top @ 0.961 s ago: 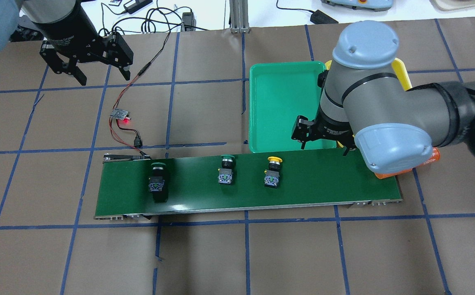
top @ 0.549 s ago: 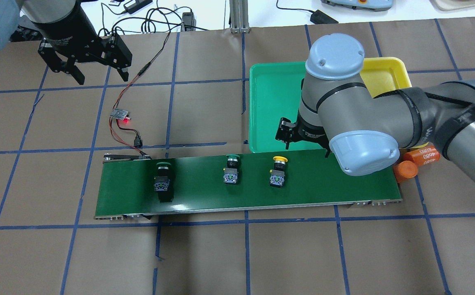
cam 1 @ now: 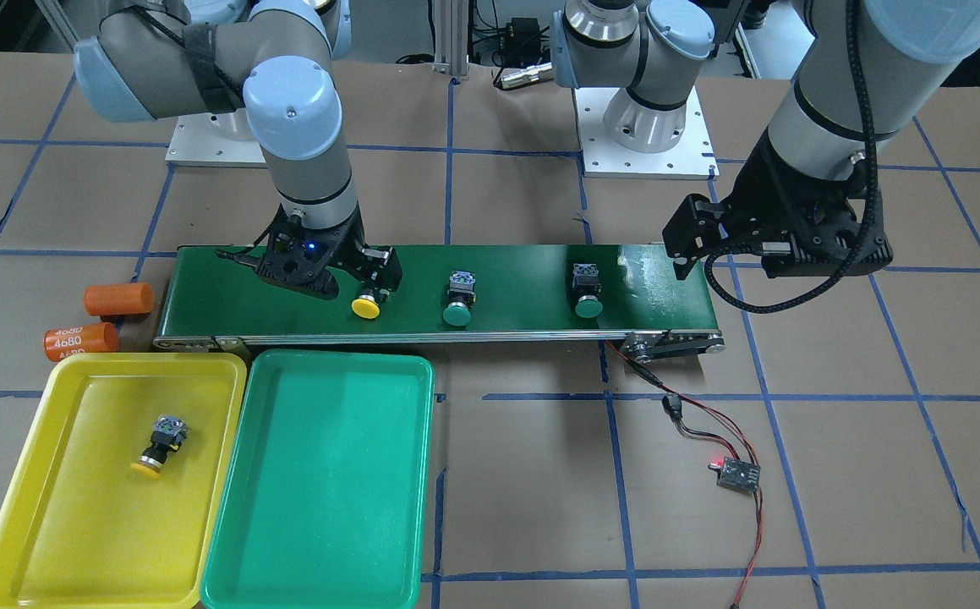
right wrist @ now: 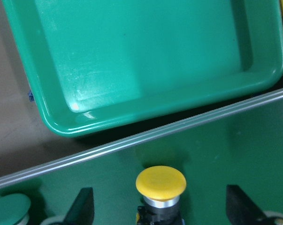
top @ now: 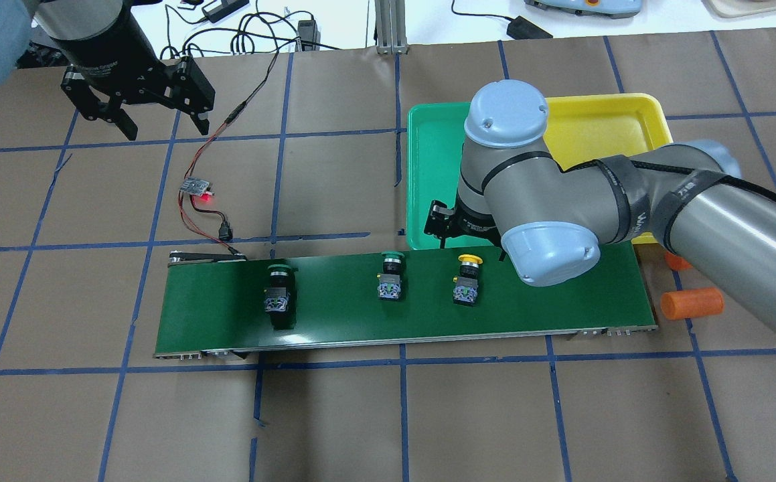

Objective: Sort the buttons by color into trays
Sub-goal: 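Lower the right gripper onto the yellow-capped button on the belt and grasp it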

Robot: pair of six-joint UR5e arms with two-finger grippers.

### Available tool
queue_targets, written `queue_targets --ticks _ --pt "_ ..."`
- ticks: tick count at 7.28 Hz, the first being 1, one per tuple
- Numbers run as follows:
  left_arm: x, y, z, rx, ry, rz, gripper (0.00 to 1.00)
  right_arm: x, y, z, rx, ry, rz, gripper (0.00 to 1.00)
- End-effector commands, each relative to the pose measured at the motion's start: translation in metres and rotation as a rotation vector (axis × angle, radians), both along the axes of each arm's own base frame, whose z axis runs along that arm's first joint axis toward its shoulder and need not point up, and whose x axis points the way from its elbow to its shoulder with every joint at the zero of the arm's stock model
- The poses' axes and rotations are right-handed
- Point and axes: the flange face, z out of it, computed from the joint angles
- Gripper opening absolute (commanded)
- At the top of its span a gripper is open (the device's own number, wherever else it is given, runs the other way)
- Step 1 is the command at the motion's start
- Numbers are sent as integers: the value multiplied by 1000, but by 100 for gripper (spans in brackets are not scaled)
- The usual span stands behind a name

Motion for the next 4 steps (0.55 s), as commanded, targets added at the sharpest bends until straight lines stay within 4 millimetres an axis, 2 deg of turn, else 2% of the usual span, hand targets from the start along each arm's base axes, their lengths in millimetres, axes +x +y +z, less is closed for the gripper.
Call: queue_targets --ticks 1,2,4 --pt "-1 0 0 0 3 0 100 1 0 -22 37 11 -3 100" --pt "-1 0 0 -1 3 0 100 -5 3 -26 49 15 -20 92" --pt "1 1 0 -1 3 3 100 -8 15 -41 88 31 -56 44"
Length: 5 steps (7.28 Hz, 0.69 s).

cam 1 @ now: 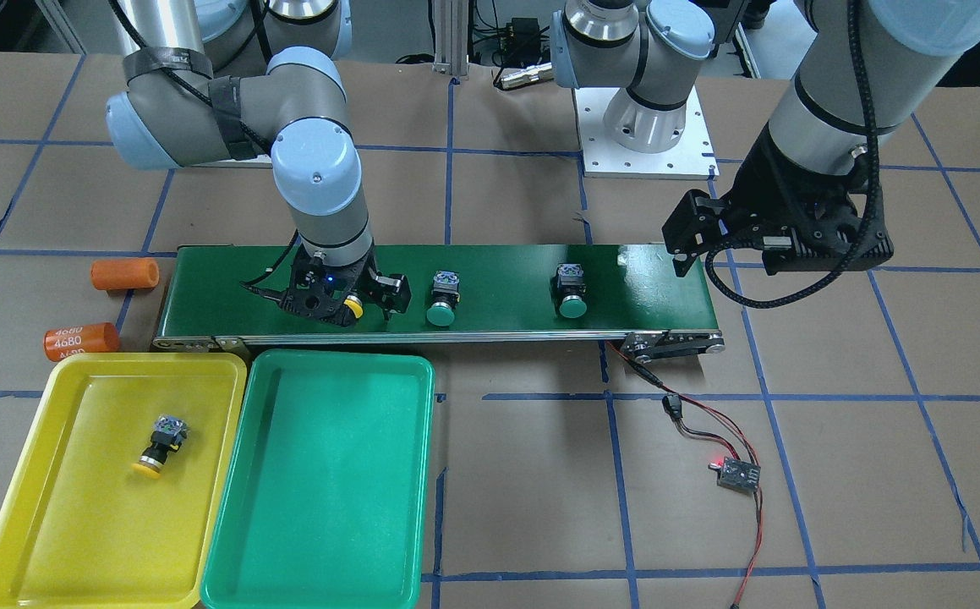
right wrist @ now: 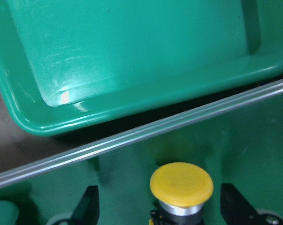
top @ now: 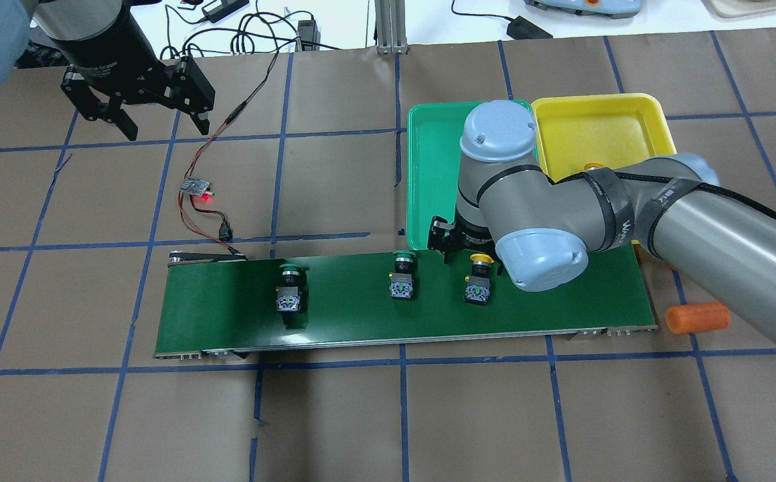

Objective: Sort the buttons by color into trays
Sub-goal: 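Lower the right gripper onto the yellow-capped button on the belt and grasp it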

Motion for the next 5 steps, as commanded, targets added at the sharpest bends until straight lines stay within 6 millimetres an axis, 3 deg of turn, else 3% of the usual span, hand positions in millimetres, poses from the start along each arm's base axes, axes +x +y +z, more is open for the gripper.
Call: queue_targets --ticks 1,2,5 --pt "0 0 0 0 2 1 100 -4 11 -13 32 15 -56 14" --pt "2 1 1 -2 1 4 100 -6 9 -10 22 21 -64 0" --pt "3 -1 1 -5 1 6 100 -31 -2 54 -87 -3 -105 0"
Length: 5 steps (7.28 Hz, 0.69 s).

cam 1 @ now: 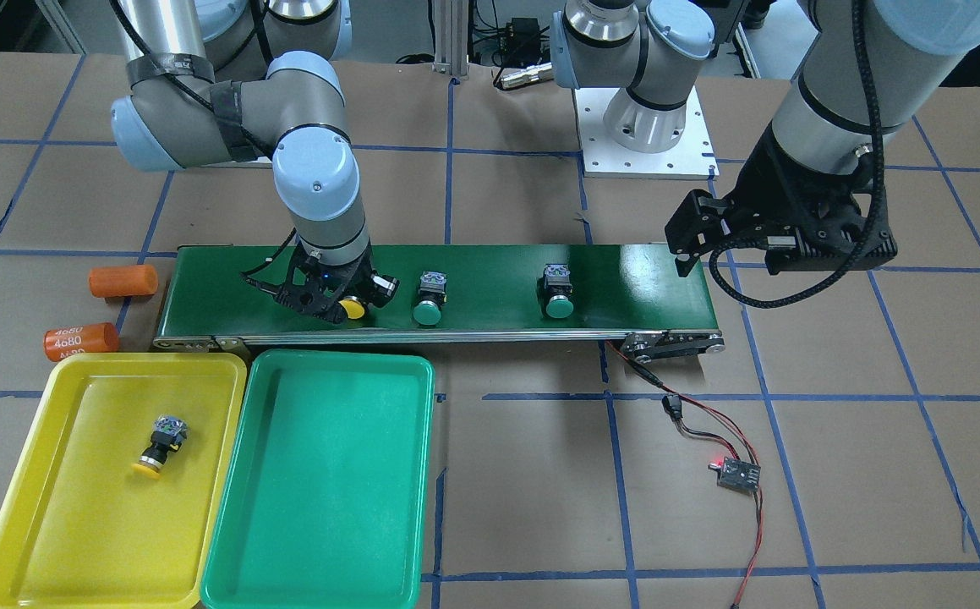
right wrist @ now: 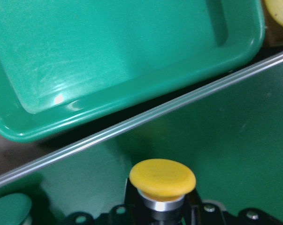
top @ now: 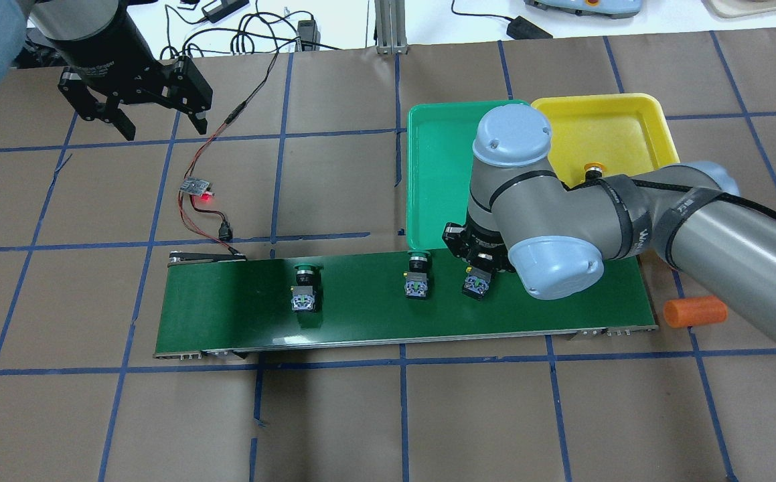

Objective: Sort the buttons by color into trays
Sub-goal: 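Lower the right gripper onto the yellow-capped button on the belt and grasp it, then carry the yellow button into the yellow tray and open the right gripper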

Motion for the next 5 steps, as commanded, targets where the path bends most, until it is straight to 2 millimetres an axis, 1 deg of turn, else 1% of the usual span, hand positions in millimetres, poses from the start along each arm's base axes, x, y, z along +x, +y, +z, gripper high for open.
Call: queue_targets --ticks 1,2,3,4,5 --pt "0 -1 1 -3 0 1 100 -30 -14 58 -50 -9 -47 0" --pt "0 -1 0 -3 1 1 100 -50 -23 85 -83 -7 -35 0" --pt "0 -1 1 -5 1 1 100 -71 -27 98 -112 15 -6 0" --pt "0 -1 2 -6 1 1 100 -109 -43 93 -111 22 40 0" --pt "0 -1 3 -8 0 -1 100 -172 -59 89 -99 24 71 0"
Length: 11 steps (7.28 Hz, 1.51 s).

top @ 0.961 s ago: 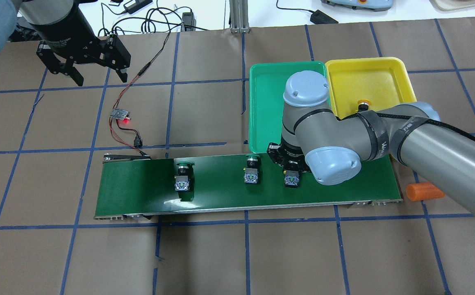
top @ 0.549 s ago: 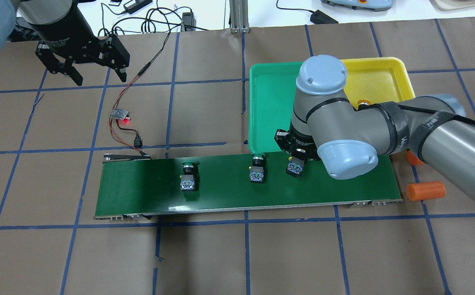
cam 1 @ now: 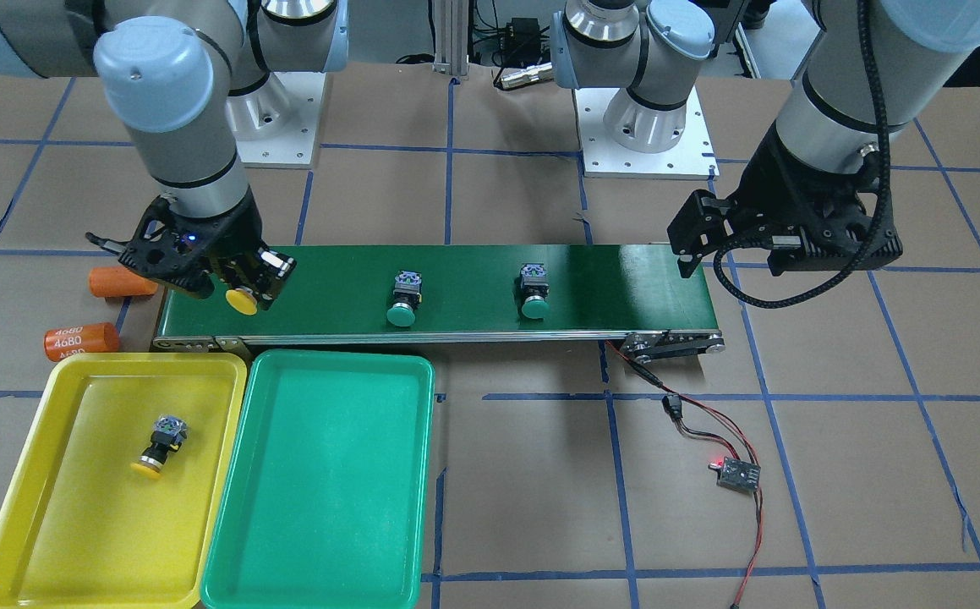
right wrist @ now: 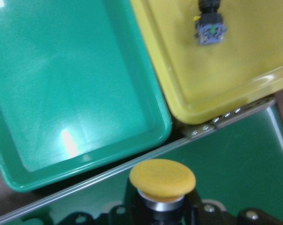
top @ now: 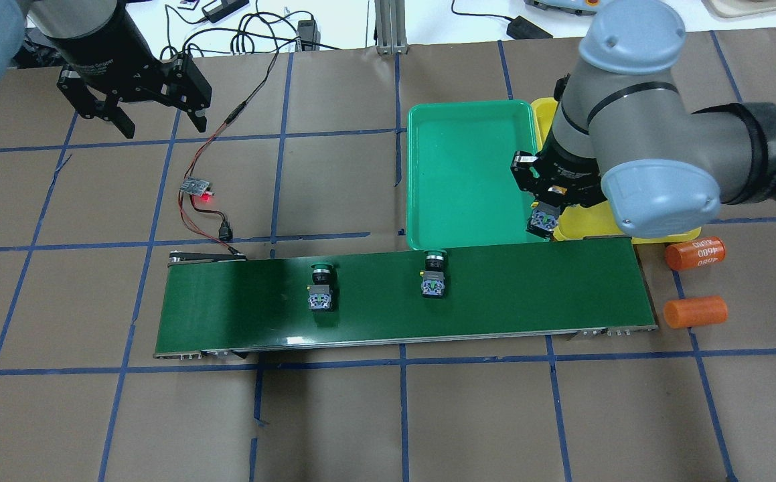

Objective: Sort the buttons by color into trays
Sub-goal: 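Carry the yellow button into the yellow tray and open the right gripper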

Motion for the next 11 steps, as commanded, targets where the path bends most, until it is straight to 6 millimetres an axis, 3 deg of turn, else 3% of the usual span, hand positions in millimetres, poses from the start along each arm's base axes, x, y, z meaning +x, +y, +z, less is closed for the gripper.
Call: queue_targets --ticks 1,2,3,4,6,7,8,10,11 --pt "0 -1 1 -2 -3 -1 100 -125 -35 -17 -8 18 77 0" --pt "0 0 1 -2 -1 0 100 -154 -61 -46 -52 53 141 0" --pt "-1 -1 1 -2 -1 -1 100 -166 -77 -71 -74 115 138 0" --pt "1 -5 0 0 -4 0 100 -168 -84 -75 -93 128 135 5" --pt "1 -5 1 -2 -4 2 100 -169 -91 -75 -104 126 135 42" --pt "1 -6 1 -2 -3 2 100 -169 -92 -75 -107 125 135 79" --pt "1 -3 -2 4 -2 0 100 -168 -93 -74 -119 129 135 100" --pt "1 -3 0 0 -3 0 100 -159 -91 -64 -141 108 124 100" --pt "0 -4 -1 3 -1 2 100 -149 -79 -46 -156 82 102 100"
